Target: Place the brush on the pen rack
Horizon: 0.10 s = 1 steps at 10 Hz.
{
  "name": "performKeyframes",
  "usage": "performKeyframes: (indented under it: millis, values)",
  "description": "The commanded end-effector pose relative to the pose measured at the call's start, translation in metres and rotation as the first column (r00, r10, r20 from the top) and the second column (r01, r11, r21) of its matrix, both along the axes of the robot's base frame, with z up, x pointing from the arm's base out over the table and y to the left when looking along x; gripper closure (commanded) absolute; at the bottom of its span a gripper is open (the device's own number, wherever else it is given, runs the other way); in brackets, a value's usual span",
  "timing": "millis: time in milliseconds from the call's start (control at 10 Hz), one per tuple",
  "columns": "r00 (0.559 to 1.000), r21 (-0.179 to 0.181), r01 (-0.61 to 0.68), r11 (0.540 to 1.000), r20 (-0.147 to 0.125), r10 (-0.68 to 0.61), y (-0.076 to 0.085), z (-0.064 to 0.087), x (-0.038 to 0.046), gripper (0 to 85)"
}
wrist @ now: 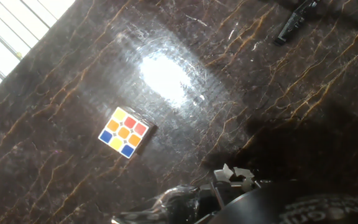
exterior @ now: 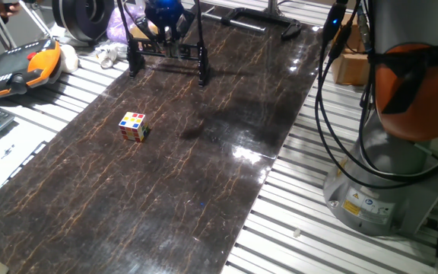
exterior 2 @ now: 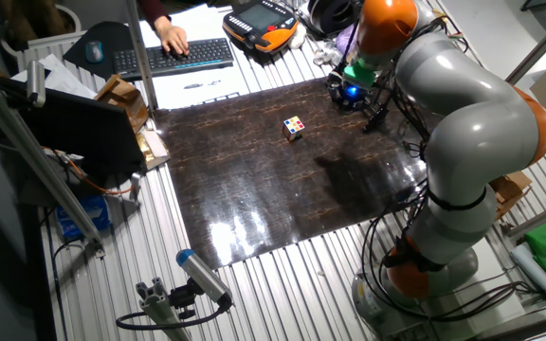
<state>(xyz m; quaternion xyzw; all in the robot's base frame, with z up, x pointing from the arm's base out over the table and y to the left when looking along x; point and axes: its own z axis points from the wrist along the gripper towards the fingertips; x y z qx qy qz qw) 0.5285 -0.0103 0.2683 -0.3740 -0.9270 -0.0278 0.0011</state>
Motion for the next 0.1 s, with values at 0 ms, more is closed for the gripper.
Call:
performKeyframes:
  millis: [0]
  values:
    - [1.0, -0.002, 0.0, 1.0, 0.002, 0.0, 0.0, 0.0001, 0.0, 84.0]
